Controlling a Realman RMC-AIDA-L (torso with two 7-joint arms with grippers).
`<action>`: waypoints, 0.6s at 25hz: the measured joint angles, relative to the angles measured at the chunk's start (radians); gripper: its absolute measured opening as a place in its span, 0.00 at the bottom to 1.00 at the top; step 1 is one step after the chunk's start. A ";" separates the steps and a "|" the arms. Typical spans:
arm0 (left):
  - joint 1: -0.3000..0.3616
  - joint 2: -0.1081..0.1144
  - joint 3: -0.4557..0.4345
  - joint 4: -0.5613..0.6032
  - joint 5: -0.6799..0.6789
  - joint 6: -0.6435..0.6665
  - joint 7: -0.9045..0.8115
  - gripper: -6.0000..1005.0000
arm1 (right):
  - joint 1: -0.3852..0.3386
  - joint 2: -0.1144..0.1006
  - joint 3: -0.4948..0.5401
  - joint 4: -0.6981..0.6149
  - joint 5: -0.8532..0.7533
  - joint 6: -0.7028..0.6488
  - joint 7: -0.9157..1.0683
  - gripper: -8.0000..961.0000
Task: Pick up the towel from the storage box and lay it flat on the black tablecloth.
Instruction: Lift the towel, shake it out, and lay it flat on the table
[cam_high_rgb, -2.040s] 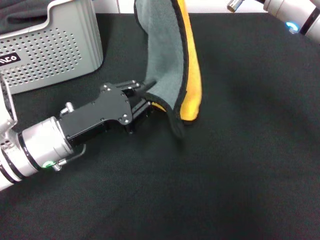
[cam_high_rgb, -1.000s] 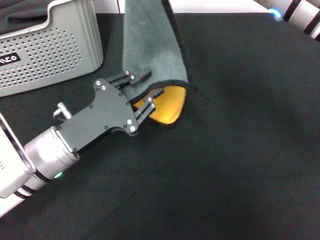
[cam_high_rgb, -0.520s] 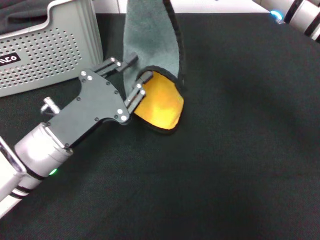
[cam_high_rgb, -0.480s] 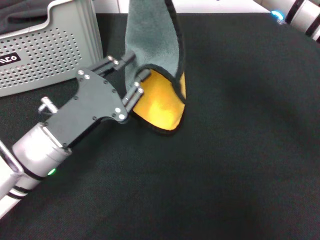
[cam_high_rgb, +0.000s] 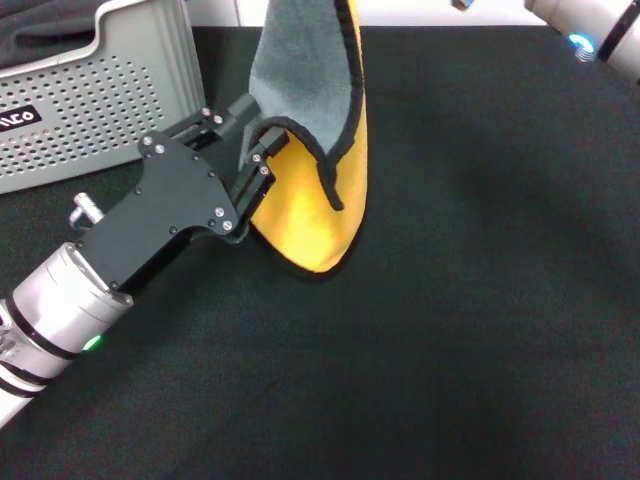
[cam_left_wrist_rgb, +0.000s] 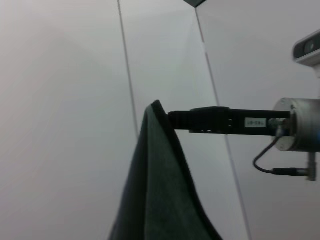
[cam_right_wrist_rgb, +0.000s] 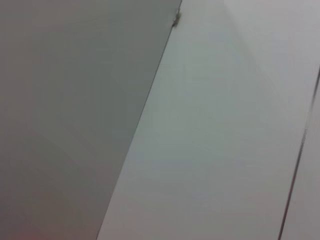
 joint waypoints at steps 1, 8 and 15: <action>-0.001 0.001 0.000 0.011 0.018 -0.004 -0.019 0.31 | -0.005 0.000 0.003 0.000 0.001 -0.007 0.000 0.02; 0.002 0.004 -0.003 0.057 0.051 -0.007 -0.173 0.25 | -0.049 -0.001 0.043 0.012 0.034 -0.067 0.002 0.01; 0.046 0.008 -0.012 0.190 0.021 0.005 -0.488 0.05 | -0.086 -0.006 0.089 0.055 0.036 -0.145 0.047 0.01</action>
